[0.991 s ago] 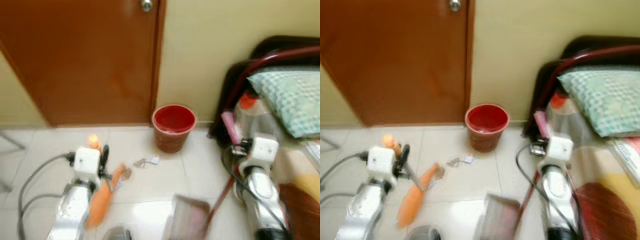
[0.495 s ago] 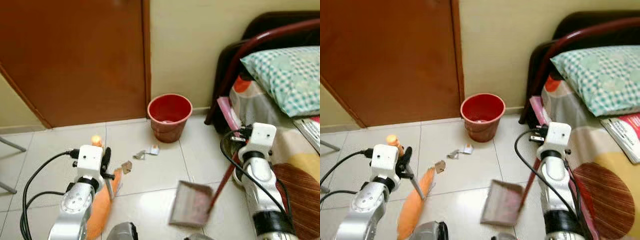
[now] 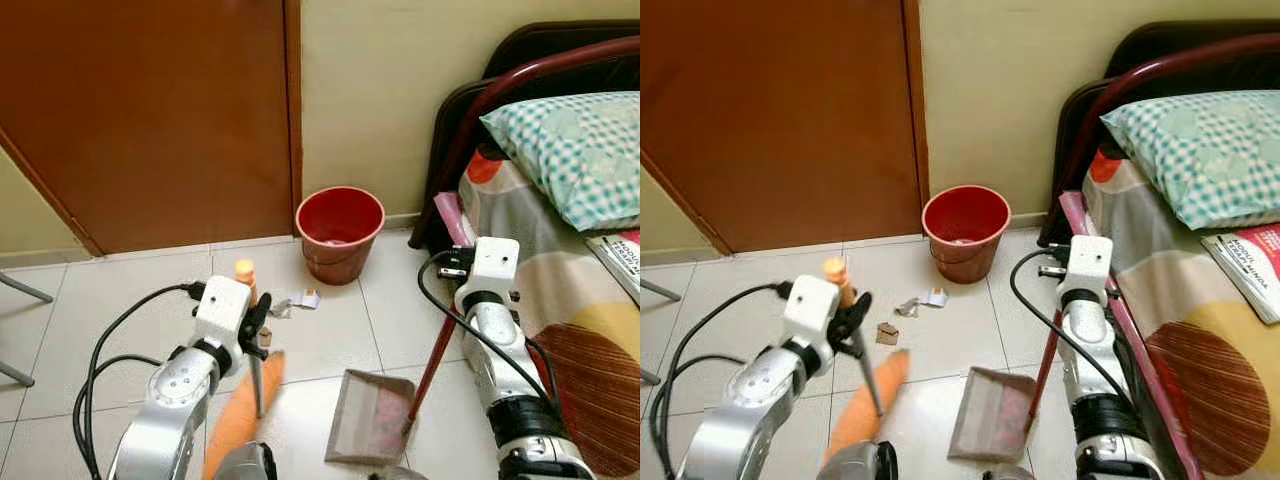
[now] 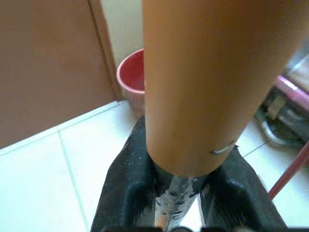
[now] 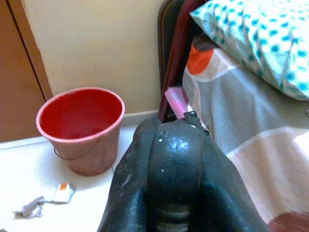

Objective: Sweep floor

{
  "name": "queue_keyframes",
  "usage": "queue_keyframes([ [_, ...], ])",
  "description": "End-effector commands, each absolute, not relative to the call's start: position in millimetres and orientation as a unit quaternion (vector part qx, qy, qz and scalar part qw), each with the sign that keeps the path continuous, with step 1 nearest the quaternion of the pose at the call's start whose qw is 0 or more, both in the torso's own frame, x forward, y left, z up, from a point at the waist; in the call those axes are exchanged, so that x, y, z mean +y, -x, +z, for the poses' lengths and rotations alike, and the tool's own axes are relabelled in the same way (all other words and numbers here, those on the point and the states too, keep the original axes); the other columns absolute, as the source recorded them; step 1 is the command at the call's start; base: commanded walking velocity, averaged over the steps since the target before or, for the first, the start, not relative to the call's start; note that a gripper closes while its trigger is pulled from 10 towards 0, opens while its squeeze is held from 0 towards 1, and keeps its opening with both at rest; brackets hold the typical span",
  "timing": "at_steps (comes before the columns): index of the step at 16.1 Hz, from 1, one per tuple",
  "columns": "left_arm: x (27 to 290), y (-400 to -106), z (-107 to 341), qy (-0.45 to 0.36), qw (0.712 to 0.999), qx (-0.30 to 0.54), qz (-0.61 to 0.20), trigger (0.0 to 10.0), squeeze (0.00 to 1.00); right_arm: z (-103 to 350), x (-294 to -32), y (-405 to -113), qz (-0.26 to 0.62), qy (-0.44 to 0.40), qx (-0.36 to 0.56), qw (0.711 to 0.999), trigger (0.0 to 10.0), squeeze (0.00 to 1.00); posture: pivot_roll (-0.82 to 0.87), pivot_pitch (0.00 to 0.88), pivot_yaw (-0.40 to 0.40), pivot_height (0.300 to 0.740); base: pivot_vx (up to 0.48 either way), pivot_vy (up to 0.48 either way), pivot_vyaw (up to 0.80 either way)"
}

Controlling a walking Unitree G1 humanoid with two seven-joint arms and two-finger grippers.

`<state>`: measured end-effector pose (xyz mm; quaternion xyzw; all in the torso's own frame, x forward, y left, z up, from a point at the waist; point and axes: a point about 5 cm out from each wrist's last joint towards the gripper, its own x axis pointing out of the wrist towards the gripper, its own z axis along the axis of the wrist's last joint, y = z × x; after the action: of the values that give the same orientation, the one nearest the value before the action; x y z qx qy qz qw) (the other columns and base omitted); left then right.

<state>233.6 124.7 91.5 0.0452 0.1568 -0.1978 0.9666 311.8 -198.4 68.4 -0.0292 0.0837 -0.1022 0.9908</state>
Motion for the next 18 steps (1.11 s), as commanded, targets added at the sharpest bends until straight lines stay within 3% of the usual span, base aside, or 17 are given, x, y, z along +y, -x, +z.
queue_keyframes([
  [1,110,-234,97,-0.007,0.959,0.149,-0.241,10.0,0.0,68,-195,-315,-0.095,0.041,0.092,0.99,10.0,0.0,0.04,0.122,-0.038,0.74,0.0,0.0,0.0],
  [5,91,-249,116,0.066,0.955,0.114,-0.265,10.0,0.0,68,-188,-322,-0.087,0.042,0.097,0.991,10.0,0.0,0.03,0.118,-0.036,0.74,0.0,0.0,0.0],
  [10,86,-264,127,0.167,0.95,0.088,-0.25,10.0,0.0,67,-180,-326,-0.074,0.047,0.103,0.991,10.0,0.0,0.03,0.119,-0.036,0.74,0.0,0.0,0.0],
  [18,151,-298,171,0.234,0.966,-0.034,-0.103,10.0,0.0,67,-180,-326,-0.053,0.078,0.104,0.99,10.0,0.0,0.04,0.127,-0.044,0.74,0.0,0.0,0.0],
])
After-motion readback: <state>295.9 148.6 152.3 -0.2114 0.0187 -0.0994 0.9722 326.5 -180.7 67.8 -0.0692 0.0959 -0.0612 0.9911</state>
